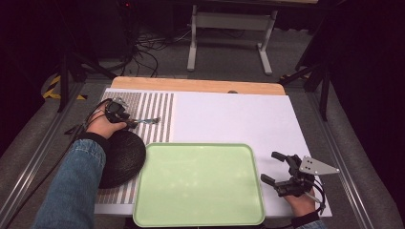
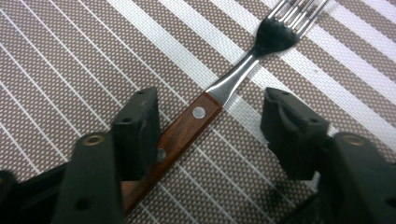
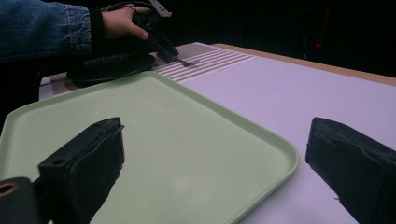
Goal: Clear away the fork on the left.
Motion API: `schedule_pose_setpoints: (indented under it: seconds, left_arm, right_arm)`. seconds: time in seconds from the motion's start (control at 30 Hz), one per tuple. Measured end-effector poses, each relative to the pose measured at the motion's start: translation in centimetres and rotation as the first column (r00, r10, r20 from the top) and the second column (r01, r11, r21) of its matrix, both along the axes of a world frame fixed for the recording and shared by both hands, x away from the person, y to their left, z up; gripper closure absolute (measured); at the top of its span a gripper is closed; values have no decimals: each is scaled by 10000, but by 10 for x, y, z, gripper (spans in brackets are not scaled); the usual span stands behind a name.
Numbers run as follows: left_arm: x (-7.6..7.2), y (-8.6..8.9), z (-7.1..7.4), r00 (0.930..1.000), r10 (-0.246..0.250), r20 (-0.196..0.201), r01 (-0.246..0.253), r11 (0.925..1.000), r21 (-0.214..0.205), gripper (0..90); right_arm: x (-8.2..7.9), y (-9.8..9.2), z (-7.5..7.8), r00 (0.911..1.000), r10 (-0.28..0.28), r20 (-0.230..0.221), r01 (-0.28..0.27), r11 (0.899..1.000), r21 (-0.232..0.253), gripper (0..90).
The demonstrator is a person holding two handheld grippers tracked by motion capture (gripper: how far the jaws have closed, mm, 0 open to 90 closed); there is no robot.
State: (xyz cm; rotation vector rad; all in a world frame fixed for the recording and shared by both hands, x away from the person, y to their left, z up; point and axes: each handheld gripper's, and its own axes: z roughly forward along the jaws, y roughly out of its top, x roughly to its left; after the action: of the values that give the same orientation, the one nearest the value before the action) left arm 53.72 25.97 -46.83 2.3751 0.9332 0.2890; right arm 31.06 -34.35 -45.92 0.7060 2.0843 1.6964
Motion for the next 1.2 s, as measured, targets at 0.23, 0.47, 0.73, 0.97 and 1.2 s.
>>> schedule_pose_setpoints:
  seconds: [0.23, 0.47, 0.73, 0.97, 1.2]
  left_arm:
    - [-1, -1, 5, 9993, -190, -306, 202, 9991, 371, 523]
    - [-3, -6, 8, 9975, -530, -458, 565, 9952, 805, 683]
    - [-5, -15, 12, 9897, -1435, -17, 1408, 9689, 2033, 728]
    - [-6, -18, 13, 9840, -1780, 58, 1713, 9547, 2435, 773]
    - [-7, -21, 14, 9820, -1877, 205, 1739, 9414, 2889, 775]
  right_arm:
    - [0, 0, 0, 10000, 12, -5, -12, 10000, 36, 51]
    - [0, 0, 0, 10000, 63, 0, -63, 9999, 99, 51]
    - [1, 0, 0, 9999, 109, -30, -108, 9998, 150, 51]
    - [1, 0, 0, 9999, 147, 1, -147, 9997, 185, 51]
    - [0, 0, 0, 9999, 155, 31, -156, 9997, 171, 51]
